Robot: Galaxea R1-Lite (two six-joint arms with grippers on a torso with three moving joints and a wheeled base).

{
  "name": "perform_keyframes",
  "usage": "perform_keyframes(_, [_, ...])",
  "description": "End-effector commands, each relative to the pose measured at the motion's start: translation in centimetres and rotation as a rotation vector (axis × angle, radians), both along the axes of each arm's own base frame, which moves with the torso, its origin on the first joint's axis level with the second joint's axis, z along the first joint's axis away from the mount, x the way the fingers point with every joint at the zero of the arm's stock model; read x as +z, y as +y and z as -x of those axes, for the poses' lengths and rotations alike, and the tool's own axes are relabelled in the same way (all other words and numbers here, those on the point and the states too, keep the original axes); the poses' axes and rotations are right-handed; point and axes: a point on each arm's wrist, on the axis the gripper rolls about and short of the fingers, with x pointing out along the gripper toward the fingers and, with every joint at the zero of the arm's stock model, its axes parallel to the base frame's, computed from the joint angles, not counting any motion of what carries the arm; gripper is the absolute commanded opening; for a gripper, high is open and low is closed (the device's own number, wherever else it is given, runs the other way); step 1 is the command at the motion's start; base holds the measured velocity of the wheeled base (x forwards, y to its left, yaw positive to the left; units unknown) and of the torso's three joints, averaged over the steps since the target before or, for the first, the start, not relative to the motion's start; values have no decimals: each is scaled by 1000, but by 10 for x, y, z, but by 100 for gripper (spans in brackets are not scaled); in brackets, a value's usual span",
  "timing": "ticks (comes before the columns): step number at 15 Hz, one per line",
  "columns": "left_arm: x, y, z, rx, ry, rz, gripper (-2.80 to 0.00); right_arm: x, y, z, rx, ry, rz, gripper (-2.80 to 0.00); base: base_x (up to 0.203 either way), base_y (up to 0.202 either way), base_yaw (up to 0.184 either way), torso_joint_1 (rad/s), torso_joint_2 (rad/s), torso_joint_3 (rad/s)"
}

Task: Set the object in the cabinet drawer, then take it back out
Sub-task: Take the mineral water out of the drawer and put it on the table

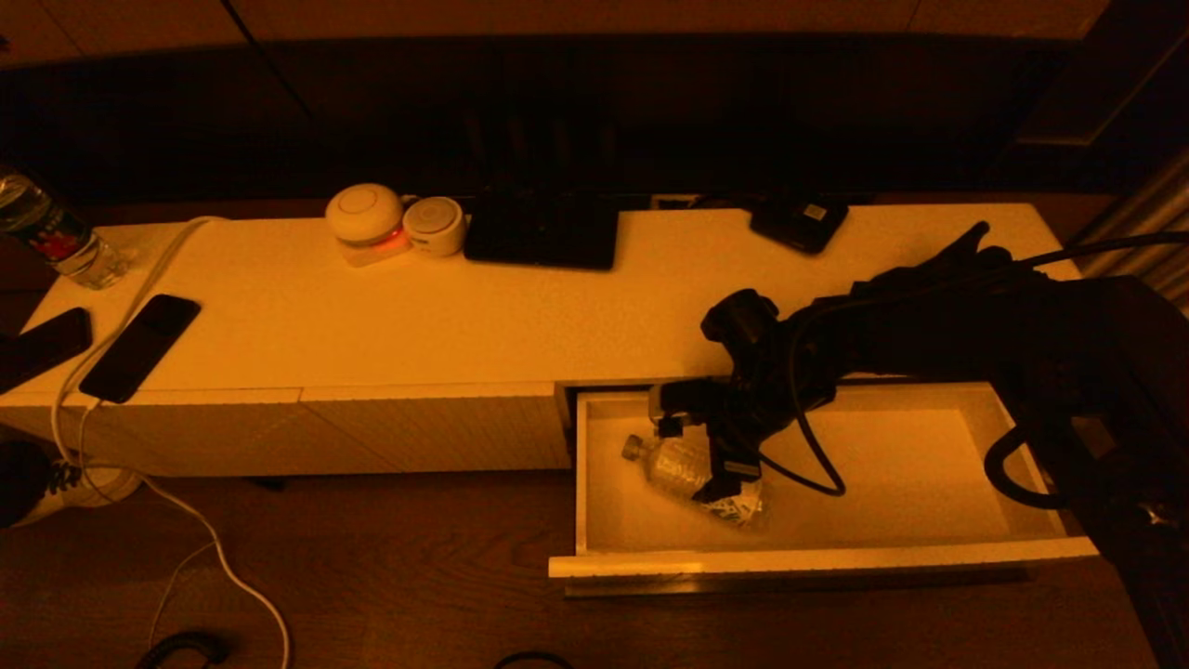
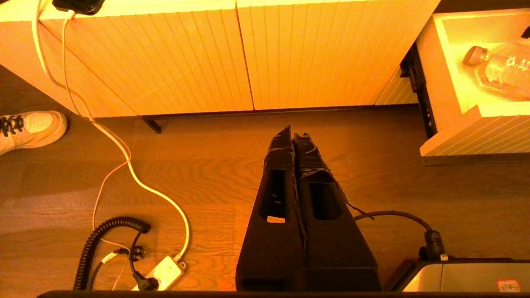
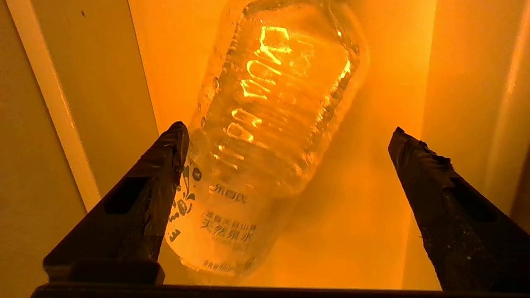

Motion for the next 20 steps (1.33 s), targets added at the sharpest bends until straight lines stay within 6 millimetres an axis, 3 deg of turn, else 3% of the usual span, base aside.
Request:
perform_keyframes(1, [0, 0, 0, 0, 0, 0, -280, -5, 3, 0, 13, 9, 3, 0, 0, 0, 0, 0, 0, 0])
perform_keyframes(11, [0, 0, 0, 0, 0, 0, -280, -14, 8, -2, 21, 17, 8, 0, 0, 0, 0, 0, 0, 0])
perform_keyframes(12, [0, 0, 0, 0, 0, 0, -280, -15, 8, -2, 21, 15, 7, -280, 0, 0, 0, 0, 0, 0])
perform_keyframes(20, [0, 0, 0, 0, 0, 0, -280, -18, 12, -5, 4, 18, -31, -280, 0, 0, 0, 0, 0, 0])
